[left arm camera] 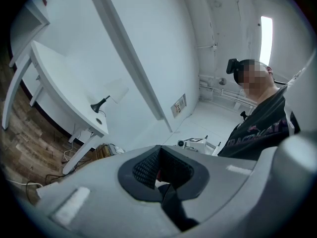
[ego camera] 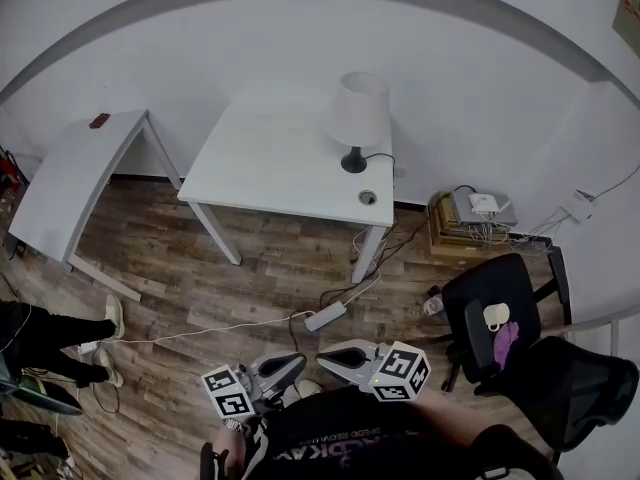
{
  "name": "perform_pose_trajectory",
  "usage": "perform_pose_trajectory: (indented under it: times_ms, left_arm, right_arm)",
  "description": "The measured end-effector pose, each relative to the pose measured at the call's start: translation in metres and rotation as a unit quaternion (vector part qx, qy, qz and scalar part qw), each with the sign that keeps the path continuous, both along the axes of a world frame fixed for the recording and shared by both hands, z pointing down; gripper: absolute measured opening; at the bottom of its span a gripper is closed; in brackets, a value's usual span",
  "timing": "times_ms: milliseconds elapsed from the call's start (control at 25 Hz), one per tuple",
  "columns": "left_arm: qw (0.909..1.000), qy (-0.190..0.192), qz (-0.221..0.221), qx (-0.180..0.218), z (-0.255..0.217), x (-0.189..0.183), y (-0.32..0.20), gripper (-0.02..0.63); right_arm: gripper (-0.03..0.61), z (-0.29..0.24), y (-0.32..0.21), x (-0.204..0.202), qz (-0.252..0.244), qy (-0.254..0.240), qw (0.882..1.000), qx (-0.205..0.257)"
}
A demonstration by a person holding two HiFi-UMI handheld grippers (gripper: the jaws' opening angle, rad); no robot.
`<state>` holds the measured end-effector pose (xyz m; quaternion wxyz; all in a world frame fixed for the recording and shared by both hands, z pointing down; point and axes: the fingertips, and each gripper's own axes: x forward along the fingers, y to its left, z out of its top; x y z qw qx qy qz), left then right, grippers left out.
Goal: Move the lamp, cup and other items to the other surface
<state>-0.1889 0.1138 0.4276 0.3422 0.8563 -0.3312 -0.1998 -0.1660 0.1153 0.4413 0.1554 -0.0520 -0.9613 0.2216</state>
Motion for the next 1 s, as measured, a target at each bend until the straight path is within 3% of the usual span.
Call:
perform_pose_trajectory:
  times_ms: [680, 1000]
  left_arm:
    - [0.9993, 0.004, -0.035, -0.009, 0.007, -0.016, 0.007, -0.005]
    - [0.9995, 0.004, -0.032, -0.008, 0.007, -0.017, 0.006, -0.005]
  right_arm:
    - [0.005, 0.01, 0.015, -0.02, -0.057, 0.009, 0.998, -0.003]
    - [0.005, 0.009, 0.013, -0.019, -0.049, 0.011, 0.999, -0.001]
